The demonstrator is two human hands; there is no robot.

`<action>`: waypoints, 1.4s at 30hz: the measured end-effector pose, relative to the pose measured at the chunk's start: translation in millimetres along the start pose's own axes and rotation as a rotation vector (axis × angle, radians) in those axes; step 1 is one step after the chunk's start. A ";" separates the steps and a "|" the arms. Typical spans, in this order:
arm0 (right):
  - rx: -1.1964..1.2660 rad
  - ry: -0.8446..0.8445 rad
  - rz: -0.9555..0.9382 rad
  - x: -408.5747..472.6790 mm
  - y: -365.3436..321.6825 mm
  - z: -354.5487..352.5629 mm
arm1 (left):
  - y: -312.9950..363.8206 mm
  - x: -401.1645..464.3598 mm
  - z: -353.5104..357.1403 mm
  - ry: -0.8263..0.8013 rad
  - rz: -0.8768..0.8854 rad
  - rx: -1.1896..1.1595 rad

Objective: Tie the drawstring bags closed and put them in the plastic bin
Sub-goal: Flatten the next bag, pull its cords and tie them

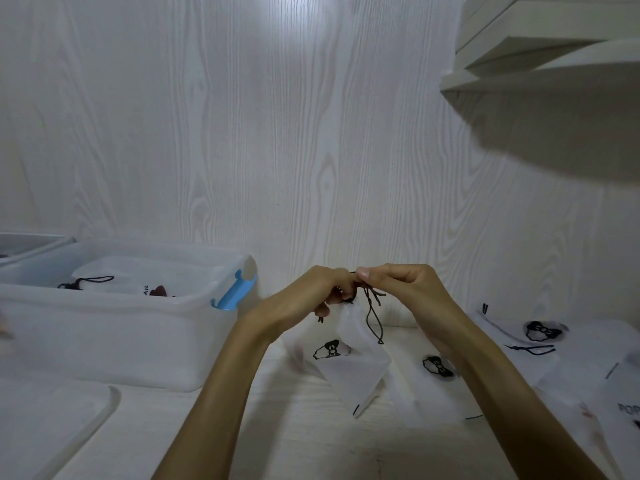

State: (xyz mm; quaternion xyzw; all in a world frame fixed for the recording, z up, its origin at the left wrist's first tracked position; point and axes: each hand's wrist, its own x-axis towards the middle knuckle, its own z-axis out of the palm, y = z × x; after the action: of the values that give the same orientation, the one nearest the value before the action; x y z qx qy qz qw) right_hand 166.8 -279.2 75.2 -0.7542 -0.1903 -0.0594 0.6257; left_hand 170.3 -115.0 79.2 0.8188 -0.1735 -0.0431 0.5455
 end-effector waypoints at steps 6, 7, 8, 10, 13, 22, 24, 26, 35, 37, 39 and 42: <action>0.054 0.074 0.090 -0.8 -5.3 8.9 | -6.6 -2.1 6.9 0.010 0.231 0.132; 0.052 0.095 0.102 -1.3 -5.9 10.9 | -6.9 -1.7 8.0 0.015 0.254 0.123; 0.044 0.115 0.111 -2.1 -6.8 12.5 | -9.1 -0.1 7.7 0.013 0.261 0.117; 0.022 0.131 0.118 -3.9 -8.7 14.2 | -10.6 -0.2 6.4 0.007 0.250 0.108; -0.138 0.142 0.079 -6.8 -14.9 16.1 | -11.1 -3.2 2.7 -0.023 0.201 0.127; -0.453 0.182 0.084 -10.3 -30.0 -3.8 | -8.6 -6.8 -1.8 -0.114 0.173 0.080; -0.439 0.102 0.135 -9.3 -26.3 0.6 | -7.5 -7.7 -0.4 -0.122 0.175 0.081; -0.411 0.065 0.151 -8.3 -23.1 2.6 | -5.8 -8.6 0.7 -0.112 0.169 0.091; 0.521 0.019 0.306 1.9 -11.8 1.7 | -4.8 -7.9 -1.1 -0.003 0.083 -0.066; 0.783 -0.055 0.350 2.2 -11.3 0.4 | -4.9 -7.8 -2.2 0.026 0.047 -0.180; 0.944 -0.067 0.356 2.0 -10.1 -0.6 | -6.8 -5.2 -1.1 0.084 -0.011 -0.258; 0.934 0.000 0.319 1.9 -11.2 -1.0 | -10.4 -1.2 0.9 0.147 -0.085 -0.422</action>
State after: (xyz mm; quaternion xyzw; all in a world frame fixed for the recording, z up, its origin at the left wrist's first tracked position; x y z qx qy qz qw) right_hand 164.7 -278.2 86.4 -0.4128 -0.0786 0.1289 0.8982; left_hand 171.4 -111.8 69.3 0.6940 -0.0858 -0.0418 0.7137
